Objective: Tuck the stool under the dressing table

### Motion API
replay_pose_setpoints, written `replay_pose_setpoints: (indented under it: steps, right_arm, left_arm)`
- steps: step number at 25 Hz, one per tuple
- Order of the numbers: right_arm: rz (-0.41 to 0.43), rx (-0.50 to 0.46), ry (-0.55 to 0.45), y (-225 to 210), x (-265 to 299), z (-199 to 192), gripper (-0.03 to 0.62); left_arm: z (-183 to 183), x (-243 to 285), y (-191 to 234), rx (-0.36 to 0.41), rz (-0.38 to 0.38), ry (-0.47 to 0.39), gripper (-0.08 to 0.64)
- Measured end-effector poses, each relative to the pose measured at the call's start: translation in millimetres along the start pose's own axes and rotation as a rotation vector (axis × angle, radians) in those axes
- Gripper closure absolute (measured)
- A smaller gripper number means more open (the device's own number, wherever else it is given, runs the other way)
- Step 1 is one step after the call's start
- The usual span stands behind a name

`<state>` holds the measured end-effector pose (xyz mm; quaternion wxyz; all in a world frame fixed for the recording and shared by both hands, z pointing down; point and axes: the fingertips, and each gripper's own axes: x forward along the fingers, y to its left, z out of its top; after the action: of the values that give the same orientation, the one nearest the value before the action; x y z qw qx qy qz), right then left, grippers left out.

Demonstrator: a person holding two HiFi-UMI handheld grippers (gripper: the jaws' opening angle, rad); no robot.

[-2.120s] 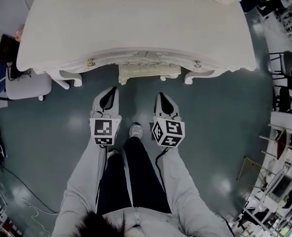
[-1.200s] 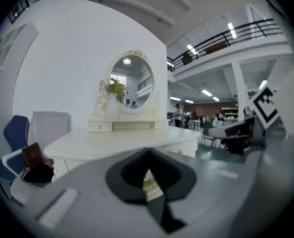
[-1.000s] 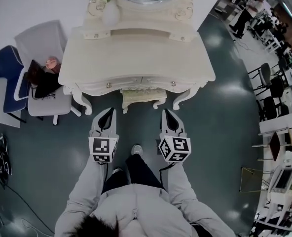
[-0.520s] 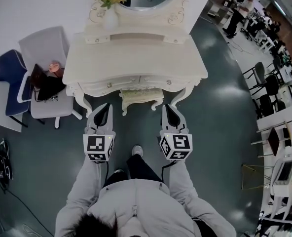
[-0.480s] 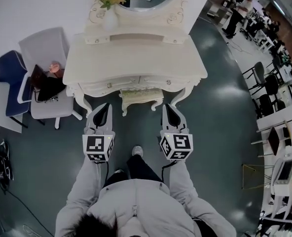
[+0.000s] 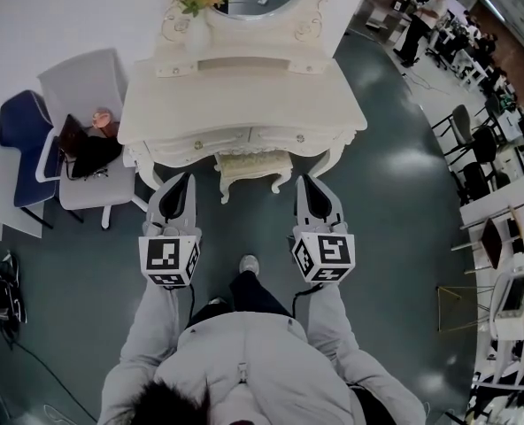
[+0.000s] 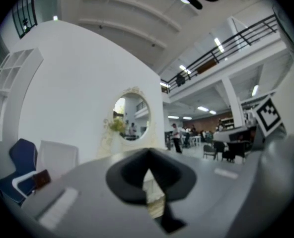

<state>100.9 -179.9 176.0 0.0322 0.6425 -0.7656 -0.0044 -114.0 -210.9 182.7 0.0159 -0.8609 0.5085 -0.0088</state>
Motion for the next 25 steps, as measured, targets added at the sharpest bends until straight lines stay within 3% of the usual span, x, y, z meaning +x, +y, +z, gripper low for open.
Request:
replay_pose_setpoints:
  steps: [8, 15, 25]
  right_arm:
    - [-0.019, -0.043, -0.07, 13.6, -31.3, 28.1, 0.591]
    - [-0.025, -0.012, -0.104, 23.0, -53.9, 41.0, 0.591]
    - [-0.01, -0.014, -0.114, 37.7, -60.8, 47.5, 0.591]
  left_arm:
    - [29.2, -29.7, -1.5, 0.0, 0.009, -0.07, 0.552]
    - [46.0, -53.9, -4.2, 0.024, 0.004, -0.097, 0.551]
    - [54.8, -70.4, 8.1, 0.0, 0.045, -0.124, 0.552]
